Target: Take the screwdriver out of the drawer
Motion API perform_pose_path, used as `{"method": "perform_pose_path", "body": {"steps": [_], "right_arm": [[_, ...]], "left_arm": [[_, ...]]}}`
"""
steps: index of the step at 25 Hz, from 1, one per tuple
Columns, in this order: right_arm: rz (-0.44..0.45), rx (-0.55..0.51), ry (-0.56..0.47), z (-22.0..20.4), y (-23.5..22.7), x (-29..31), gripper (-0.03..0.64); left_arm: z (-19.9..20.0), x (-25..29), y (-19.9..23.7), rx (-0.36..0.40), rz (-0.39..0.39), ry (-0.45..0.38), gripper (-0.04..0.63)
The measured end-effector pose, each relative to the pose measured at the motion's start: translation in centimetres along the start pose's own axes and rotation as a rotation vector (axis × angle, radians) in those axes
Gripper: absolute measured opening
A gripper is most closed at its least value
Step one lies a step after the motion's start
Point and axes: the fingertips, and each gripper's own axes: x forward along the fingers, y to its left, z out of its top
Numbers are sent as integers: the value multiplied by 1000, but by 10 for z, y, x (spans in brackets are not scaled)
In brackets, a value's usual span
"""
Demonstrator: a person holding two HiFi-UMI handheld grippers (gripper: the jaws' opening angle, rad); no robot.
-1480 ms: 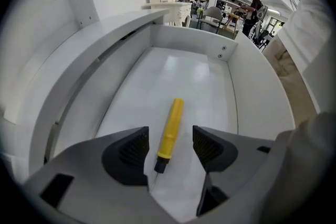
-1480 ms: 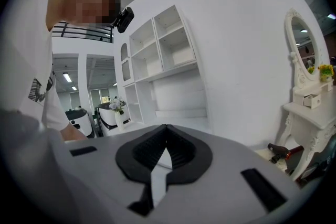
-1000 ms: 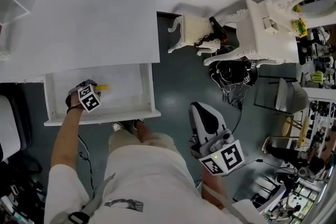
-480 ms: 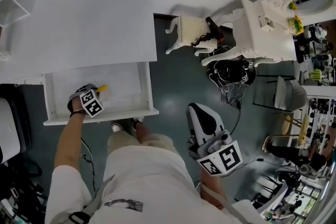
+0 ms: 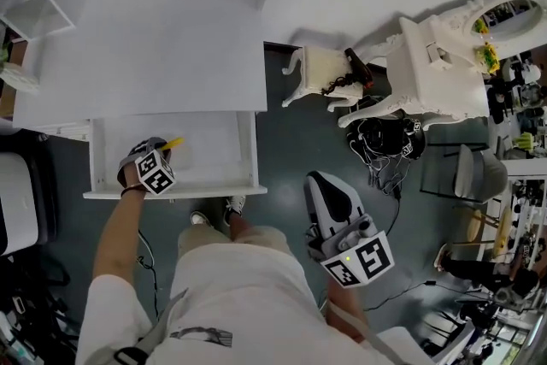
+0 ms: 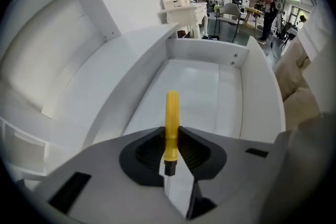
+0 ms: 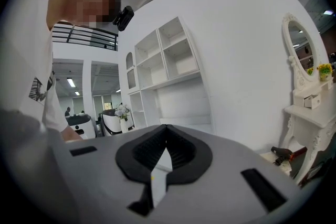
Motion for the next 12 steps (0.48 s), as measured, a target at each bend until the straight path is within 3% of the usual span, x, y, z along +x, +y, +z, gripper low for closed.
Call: {"method": "perform_pose_path", "body": {"steps": [4,12], "right_arm": [[42,-6,-29,7,11,0,11],[161,-14,-69,16,33,15,11]], "left_arm": [[7,-31,13,-67,75,-58,81],[14,-107,38,-346,229,-232,81]]}}
